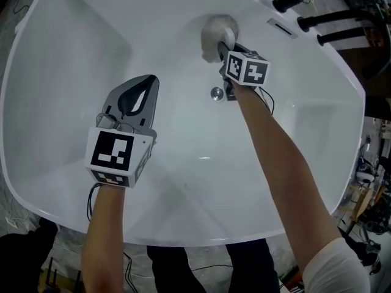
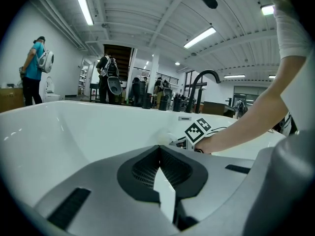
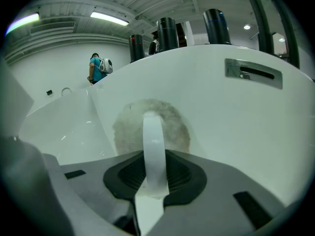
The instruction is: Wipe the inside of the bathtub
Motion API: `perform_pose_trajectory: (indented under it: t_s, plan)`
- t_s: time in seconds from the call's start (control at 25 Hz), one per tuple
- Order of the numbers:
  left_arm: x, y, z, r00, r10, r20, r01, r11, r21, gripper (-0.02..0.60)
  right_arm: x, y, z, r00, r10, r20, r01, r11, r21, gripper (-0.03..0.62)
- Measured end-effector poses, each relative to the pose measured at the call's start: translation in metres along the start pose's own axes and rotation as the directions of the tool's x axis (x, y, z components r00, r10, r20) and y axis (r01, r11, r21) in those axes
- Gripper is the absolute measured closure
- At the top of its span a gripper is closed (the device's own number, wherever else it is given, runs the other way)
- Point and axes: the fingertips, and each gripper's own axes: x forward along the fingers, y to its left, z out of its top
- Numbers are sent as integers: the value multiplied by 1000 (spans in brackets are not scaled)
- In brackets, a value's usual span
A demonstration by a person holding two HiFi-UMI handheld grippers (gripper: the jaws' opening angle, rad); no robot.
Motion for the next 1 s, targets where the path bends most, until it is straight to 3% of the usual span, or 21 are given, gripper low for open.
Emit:
perform_pose_trajectory:
  t_s: [0.2,0.52,1.0]
  plan:
    - [9,-40,17,1000,-15,4,15,1000,-2,571,-32,-34,-4,1000,-11,9,11,1000,23,497]
    - [64,-94,13,998,-54,-18,55,998,21,571,-44,-115,-26,998,-59,28,56,995,84,499]
    - [95,-178,6,995,-87,-45,89,995,48,571,-92,-202,-61,994,-100,35,95,988,122,498]
